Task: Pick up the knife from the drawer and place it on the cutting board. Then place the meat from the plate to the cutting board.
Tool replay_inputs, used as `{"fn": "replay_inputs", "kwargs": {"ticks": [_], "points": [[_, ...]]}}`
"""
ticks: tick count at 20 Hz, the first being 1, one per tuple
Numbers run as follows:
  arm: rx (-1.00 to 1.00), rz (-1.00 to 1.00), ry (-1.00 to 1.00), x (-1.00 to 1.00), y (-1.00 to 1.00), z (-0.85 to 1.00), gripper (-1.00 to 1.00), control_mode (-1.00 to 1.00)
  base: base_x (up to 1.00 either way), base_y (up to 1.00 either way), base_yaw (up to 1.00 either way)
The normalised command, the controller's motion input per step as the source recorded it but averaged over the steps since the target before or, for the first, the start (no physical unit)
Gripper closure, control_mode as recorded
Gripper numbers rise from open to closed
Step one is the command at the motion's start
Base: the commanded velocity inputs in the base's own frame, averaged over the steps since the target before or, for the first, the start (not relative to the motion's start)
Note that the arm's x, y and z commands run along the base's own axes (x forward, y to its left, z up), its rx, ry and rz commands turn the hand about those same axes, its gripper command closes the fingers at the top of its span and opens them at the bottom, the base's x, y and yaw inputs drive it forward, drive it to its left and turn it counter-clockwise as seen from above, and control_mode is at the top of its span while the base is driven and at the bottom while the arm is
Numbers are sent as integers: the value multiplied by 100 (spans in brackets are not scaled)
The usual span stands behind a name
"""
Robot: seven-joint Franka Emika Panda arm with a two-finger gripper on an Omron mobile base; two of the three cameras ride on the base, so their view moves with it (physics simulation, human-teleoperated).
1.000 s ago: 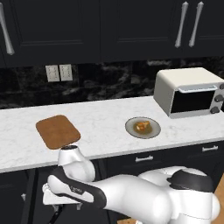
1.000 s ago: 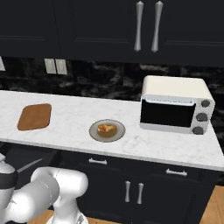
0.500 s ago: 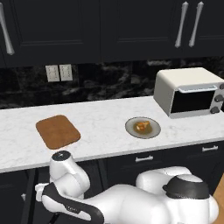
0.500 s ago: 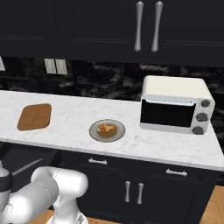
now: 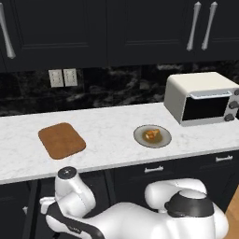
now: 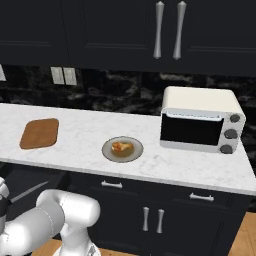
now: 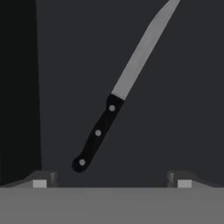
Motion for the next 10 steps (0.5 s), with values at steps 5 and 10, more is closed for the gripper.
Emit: {"fn": "replay_inputs", "kwargs": {"ticks": [5, 10], "points": [[0, 0, 0, 33, 1, -23, -100, -100, 0, 0, 0], [-2, 0, 6, 13, 4, -15, -100, -100, 0, 0, 0]]}}
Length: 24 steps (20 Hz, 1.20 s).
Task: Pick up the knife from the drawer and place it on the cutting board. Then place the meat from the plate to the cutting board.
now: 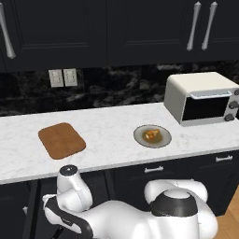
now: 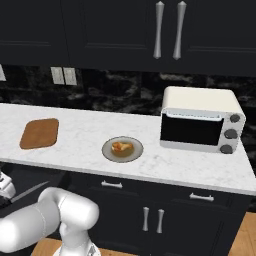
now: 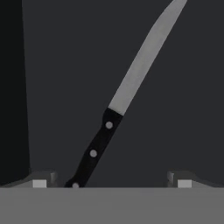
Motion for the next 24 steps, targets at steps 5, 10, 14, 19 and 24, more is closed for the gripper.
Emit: {"fn": "replay_inputs", "kwargs": {"ticks": [5, 10, 14, 19, 24], "points": [[-5, 0, 8, 0, 10, -23, -100, -100, 0, 0, 0], [-8, 0, 9, 0, 4, -23, -100, -100, 0, 0, 0], [-9, 0, 10, 0, 3, -22, -100, -100, 0, 0, 0], [-9, 0, 8, 0, 11, -27, -100, -100, 0, 0, 0], [-7, 0, 6, 0, 13, -31, -100, -100, 0, 0, 0]]}}
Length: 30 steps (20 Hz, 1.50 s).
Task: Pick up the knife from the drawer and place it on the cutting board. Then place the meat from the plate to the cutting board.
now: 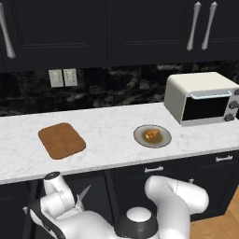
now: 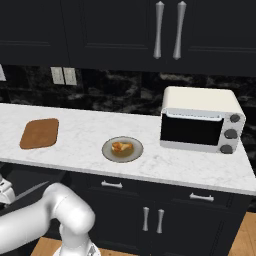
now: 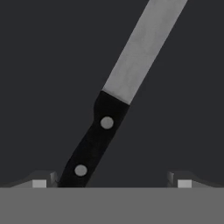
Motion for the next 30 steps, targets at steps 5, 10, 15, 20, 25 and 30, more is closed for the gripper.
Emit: {"fn": "replay_inputs", "kwargs": {"ticks": [5, 10, 15, 20, 25, 30], "points": [[-6, 0, 4, 1, 12, -24, -100, -100, 0, 0, 0], [-6, 0, 7, 0, 7, -5, -100, -100, 0, 0, 0], [-6, 0, 8, 0, 4, -11, -100, -100, 0, 0, 0], [-4, 0, 0, 0, 2, -22, -100, -100, 0, 0, 0], [-3, 0, -3, 0, 1, -36, -100, -100, 0, 0, 0], [0, 0, -11, -10, 0, -34, -100, -100, 0, 0, 0]]}}
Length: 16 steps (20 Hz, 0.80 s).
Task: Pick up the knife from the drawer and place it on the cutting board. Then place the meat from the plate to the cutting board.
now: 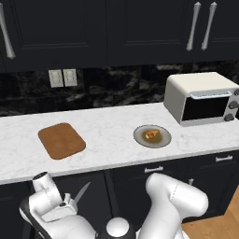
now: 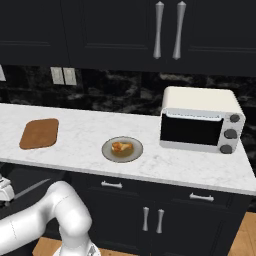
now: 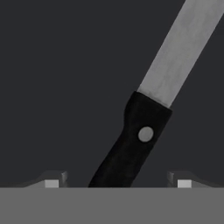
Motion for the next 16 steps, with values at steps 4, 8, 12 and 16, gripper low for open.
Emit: {"fn": "replay_inputs", "kwargs": {"ticks": [4, 8, 12, 16], "points": [[0, 0, -16, -30, 0, -29, -100, -100, 0, 0, 0], [0, 0, -10, -27, 0, -34, -100, -100, 0, 0, 0], [0, 0, -4, -15, 0, -50, -100, -100, 0, 0, 0], [0, 0, -4, 0, 0, -57, -100, -100, 0, 0, 0]]}}
